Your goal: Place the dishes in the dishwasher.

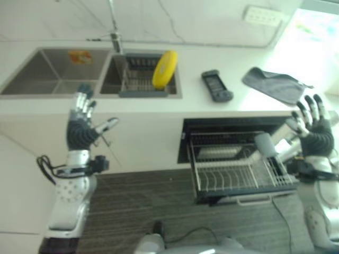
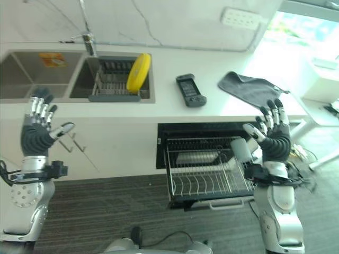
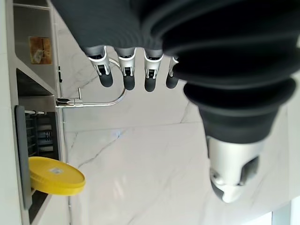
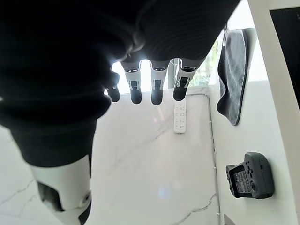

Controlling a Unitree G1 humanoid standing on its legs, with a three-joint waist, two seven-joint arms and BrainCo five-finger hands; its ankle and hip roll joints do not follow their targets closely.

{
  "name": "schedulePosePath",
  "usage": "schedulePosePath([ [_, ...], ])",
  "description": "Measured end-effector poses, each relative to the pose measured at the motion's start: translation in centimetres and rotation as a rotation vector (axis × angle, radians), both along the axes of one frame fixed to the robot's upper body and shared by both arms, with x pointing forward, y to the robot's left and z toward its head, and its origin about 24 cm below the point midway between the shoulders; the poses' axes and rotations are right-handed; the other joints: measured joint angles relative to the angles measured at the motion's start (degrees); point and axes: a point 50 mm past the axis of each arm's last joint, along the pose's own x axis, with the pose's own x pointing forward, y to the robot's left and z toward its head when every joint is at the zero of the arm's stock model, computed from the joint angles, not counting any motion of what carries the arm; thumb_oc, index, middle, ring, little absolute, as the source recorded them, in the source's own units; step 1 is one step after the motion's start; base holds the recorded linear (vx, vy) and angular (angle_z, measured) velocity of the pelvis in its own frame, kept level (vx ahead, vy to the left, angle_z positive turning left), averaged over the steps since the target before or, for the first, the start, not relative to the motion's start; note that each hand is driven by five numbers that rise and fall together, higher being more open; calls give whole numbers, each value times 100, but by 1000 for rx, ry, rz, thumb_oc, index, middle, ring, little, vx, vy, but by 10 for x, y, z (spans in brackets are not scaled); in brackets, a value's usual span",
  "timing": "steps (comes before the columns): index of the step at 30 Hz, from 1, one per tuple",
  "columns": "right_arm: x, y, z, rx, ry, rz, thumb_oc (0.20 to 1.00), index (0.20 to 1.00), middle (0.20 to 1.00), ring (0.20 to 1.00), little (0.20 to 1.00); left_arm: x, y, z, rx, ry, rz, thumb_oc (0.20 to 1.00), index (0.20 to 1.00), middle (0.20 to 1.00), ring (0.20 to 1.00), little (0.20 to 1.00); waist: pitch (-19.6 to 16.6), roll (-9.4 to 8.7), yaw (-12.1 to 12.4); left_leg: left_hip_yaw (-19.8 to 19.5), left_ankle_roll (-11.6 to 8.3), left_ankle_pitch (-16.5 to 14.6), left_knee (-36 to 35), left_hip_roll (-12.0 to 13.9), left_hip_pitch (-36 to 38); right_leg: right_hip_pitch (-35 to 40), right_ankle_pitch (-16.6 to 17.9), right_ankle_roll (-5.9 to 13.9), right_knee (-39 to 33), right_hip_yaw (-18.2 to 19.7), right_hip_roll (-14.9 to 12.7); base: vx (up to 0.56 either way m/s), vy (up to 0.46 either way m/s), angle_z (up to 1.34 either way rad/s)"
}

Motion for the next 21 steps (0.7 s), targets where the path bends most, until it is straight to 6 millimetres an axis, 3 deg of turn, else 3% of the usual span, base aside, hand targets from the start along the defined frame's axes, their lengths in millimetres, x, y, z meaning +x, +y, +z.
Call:
schedulePosePath([
  [1,-1,-2,4,-35,-4,2,1000,1000,1000,1000,1000,1,-4,-3,-14,13,-14,1000,1000,1000,1000,1000,-17,-28,-72,-123,-2,4,58,-40,-108,34,-619,-436,68,523,768,-29,119,35],
  [2,-1,-4,7,-54,-10,0,1000,1000,1000,1000,1000,2,-5,-4,-15,17,-21,1000,1000,1000,1000,1000,-30,-49,-171,-204,-7,9,64,-169,-181,132,-774,-716,-294,784,1096,6,51,40],
  [3,-1,-7,9,-66,-12,-10,1000,1000,1000,1000,1000,2,-7,-5,-19,20,-25,1000,1000,1000,1000,1000,-74,-116,-187,-202,-52,55,49,-356,-202,353,-817,-1016,-800,840,1140,13,-11,32],
  [4,-3,-10,6,-66,-3,-25,1000,1000,1000,1000,1000,2,-10,-8,-39,26,-30,1000,1000,1000,1000,1000,-77,10,-210,-275,-144,134,28,-416,-209,534,-726,-1201,-1183,863,1151,57,-59,33],
  [5,-7,-14,-3,-66,43,-40,1000,1000,1000,1000,1000,1,-13,-9,-53,22,-36,1000,1000,1000,1000,1000,-119,128,-275,-390,-165,178,-42,-451,-175,676,-615,-1222,-1402,809,1129,65,-109,34],
  [7,-13,-17,-13,-68,88,-47,1000,1000,1000,1000,1000,1,-12,-9,-59,16,-30,1000,1000,1000,1000,1000,-164,163,-285,-496,-165,180,-41,-445,-146,751,-620,-1211,-1418,716,1139,62,-117,31],
  [11,-2,-15,-8,-36,45,-45,1000,1000,1000,1000,1000,2,-14,-10,-57,23,-43,1000,1000,1000,1000,1000,-195,166,-339,-512,-152,208,-41,-435,26,1031,-587,-1245,-1725,703,1177,69,-154,6],
  [15,-1,-15,-7,-32,38,-46,1000,1000,1000,1000,1000,-2,-17,-8,-54,17,-62,1000,1000,1000,1000,1000,-313,300,-333,-493,-235,234,-29,-423,40,1162,-527,-1337,-1791,675,1240,-11,-82,11],
  [16,-3,-16,-9,-30,45,-60,1000,1000,1000,1000,1000,-2,-18,-9,-58,23,-77,1000,1000,1000,1000,1000,-304,280,-368,-508,-328,269,343,-467,-216,1118,-537,-1354,-1744,642,1179,-26,-4,47],
  [18,-7,-22,-6,-41,43,-95,1000,1000,1000,1000,1000,0,-22,-7,-61,20,-106,1000,1000,1000,1000,1000,-185,40,-431,-179,-979,263,1277,-552,-880,1039,-436,-1515,-1799,459,823,16,85,54],
  [19,-8,-27,-5,-46,44,-114,1000,1000,1000,1000,1000,1,-23,-6,-59,22,-116,1000,1000,1000,1000,1000,-167,23,-465,314,-931,26,1956,-209,-1157,1028,-403,-1549,-1852,326,804,74,194,42],
  [20,-8,-29,-4,-45,44,-132,1000,1000,1000,1000,1000,1,-23,-7,-70,24,-125,1000,1000,1000,1000,1000,-160,27,-526,700,-887,-126,2144,215,-1136,1115,-391,-1548,-1943,259,861,132,275,46],
  [21,-9,-30,-2,-48,39,-142,1000,1000,1000,1000,1000,1,-24,-7,-72,26,-129,1000,1000,1000,1000,1000,-156,75,-622,742,-869,-182,1884,516,-961,1172,-406,-1524,-1949,244,904,173,324,31],
])
